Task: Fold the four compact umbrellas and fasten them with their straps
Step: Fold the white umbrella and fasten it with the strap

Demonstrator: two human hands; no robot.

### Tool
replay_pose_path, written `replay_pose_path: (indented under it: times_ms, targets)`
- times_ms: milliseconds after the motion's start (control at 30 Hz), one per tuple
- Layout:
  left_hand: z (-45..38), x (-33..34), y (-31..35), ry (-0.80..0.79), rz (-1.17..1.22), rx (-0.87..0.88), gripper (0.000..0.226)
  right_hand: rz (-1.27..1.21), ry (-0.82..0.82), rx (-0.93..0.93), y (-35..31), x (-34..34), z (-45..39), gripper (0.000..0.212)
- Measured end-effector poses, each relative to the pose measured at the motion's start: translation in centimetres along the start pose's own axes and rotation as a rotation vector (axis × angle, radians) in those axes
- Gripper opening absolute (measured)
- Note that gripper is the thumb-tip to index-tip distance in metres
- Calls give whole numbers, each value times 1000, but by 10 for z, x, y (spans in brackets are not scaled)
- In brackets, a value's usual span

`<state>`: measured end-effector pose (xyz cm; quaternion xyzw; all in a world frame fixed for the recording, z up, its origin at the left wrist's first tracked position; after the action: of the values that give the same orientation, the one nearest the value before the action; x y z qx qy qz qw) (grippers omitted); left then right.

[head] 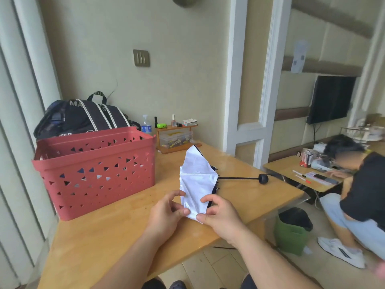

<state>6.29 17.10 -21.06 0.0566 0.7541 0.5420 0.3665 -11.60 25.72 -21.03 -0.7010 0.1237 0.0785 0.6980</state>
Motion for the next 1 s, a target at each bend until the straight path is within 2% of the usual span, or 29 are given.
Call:
replay_pose_path:
  times_ms: [133,267,367,567,767,900,1000]
  targets:
    - [-1,2,-1,-25,-66,-4,35,7,-9,-13,2,-4,3,38]
    - [-5,2,-8,-74,-102,-10,27,-46,-50,-17,0,-3,4,48]
    - [-6,5,-10,-73,-86,9,19,-12,-83,-19,2,-3,2,45]
    - [-4,1,-9,-96,-46,21,31,47,-98,-20,7,-4,1,40]
    - [-2,0,-7,-144,-53,10,31,155,-68,-16,13,-6,-1,31]
    - [0,3,-7,-187,-116,17,33,262,-95,-1,17,-7,4,32]
    - [2,5,-5,-210,-69,-1,35,317,-98,-7,18,-6,9,32]
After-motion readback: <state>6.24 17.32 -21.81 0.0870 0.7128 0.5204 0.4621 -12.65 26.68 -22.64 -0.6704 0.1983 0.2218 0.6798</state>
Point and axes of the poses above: each hand's wrist, its own z-axis away from the middle knuckle, its own x-axis out of the palm, y = z × x, the point moved 2 cm from there along -z, towards the middle knuckle, and after that the axes turned 15 degrees about -y, right-handed, at the moved point
